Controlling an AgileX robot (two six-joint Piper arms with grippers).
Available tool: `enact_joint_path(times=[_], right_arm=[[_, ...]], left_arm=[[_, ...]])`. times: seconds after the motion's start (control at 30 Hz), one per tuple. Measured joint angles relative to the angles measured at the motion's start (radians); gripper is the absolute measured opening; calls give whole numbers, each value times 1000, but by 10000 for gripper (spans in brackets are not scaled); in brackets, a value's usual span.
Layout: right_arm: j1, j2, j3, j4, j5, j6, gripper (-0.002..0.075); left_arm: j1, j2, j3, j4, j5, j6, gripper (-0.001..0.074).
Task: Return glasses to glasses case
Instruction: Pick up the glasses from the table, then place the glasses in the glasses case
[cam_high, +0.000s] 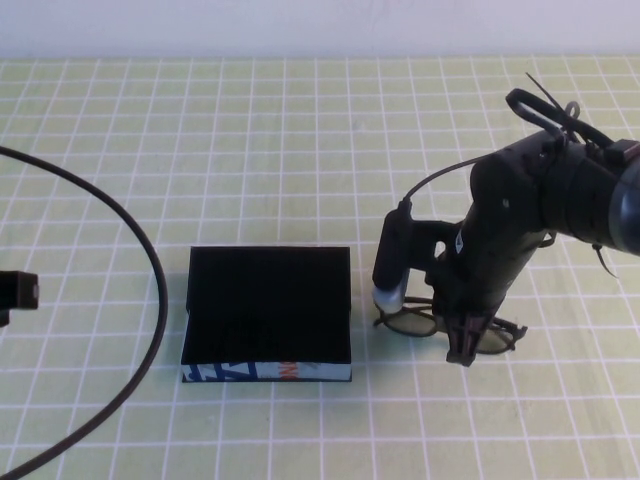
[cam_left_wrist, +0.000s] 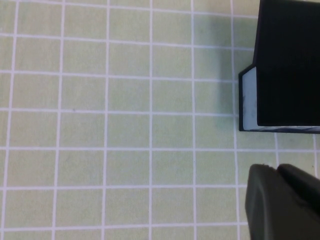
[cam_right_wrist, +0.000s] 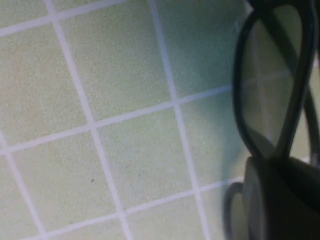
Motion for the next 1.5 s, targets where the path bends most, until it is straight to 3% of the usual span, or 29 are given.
enact_joint_path(times=[0.33, 0.5, 0.67, 1.0, 1.5], right_arm=[[0, -11, -209, 31, 129, -2, 1], [5, -21, -367, 166, 189, -29, 1], [75, -21, -459, 304, 203, -87, 1], [213, 56, -470, 331, 199, -144, 1], [225, 225, -470, 271, 170, -154, 9]], left_arm=[[0, 0, 0, 0, 16, 0, -3], [0, 0, 0, 0, 11, 0, -3], [0, 0, 0, 0, -16, 1, -3], [0, 0, 0, 0, -33, 2, -3], [0, 0, 0, 0, -37, 2, -3]])
